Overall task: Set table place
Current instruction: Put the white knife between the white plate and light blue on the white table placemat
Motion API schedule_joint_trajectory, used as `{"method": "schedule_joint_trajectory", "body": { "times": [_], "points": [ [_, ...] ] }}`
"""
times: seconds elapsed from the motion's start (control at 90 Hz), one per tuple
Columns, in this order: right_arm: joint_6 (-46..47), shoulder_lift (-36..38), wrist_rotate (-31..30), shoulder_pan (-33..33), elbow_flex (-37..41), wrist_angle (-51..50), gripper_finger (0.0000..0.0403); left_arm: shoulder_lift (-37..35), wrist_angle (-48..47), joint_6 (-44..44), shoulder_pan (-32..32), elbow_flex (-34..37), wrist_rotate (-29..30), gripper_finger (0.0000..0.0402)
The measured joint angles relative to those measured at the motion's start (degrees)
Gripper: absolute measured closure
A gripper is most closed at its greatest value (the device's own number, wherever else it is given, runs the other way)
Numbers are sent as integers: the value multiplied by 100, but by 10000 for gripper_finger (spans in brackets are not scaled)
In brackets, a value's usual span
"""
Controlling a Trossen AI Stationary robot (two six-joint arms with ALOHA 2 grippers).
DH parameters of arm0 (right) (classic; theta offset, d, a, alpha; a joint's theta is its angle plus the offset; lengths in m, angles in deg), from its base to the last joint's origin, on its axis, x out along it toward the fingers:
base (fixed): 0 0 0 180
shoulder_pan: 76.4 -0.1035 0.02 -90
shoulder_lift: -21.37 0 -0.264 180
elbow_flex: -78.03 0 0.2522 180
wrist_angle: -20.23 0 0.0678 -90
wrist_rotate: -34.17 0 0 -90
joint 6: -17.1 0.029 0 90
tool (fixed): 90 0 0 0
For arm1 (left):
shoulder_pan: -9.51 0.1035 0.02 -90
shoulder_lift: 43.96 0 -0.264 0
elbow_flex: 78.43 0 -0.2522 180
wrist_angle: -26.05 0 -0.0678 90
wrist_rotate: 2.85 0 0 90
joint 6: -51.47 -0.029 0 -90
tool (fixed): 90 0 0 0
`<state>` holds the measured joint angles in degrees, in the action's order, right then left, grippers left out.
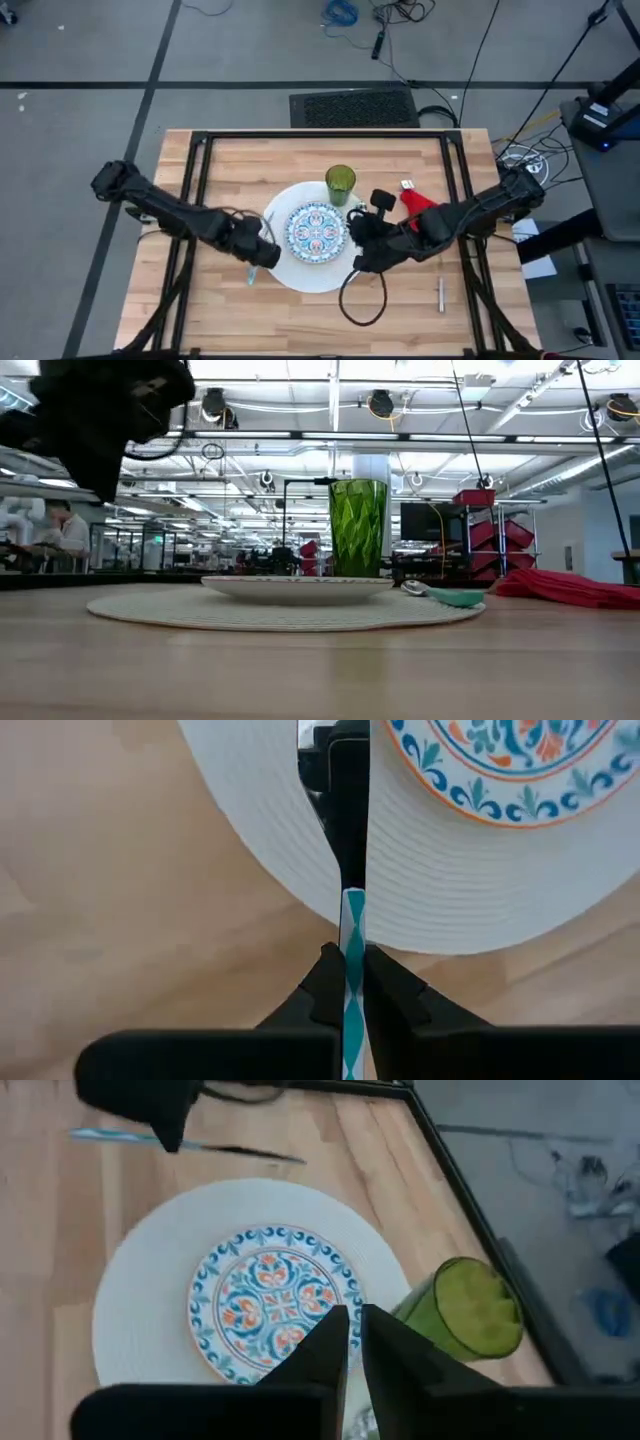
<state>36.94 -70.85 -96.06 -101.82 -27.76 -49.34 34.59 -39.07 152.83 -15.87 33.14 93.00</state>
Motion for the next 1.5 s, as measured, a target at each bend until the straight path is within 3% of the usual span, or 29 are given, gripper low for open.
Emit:
{"method": "schedule_joint_trajectory", "body": {
  "times": [0.167,0.3,0.511,0.611,0.989,1.144,1.333,1.5],
  "points": [
    [-509,0,6,-56,0,3,385,493,-60,1656,-657,0,-6,397],
    [-706,0,19,-126,0,-18,385,1049,45,2294,-834,0,-534,396],
    [-901,0,177,-293,0,-171,385,1594,1043,2434,-701,4,-686,395],
    [-901,0,164,-321,0,-404,385,1756,1074,2610,-654,4,-686,386],
    [-705,0,281,-321,0,-676,385,1821,1152,2509,-626,-9,-715,278],
    [-704,0,294,-321,0,-640,385,1527,1174,2304,-626,-159,-710,268],
    [-704,0,301,-310,0,-315,385,836,1076,2105,-663,-203,-229,267],
    [-702,0,301,-294,0,41,385,789,131,2128,-687,-201,-523,267]
  ]
}}
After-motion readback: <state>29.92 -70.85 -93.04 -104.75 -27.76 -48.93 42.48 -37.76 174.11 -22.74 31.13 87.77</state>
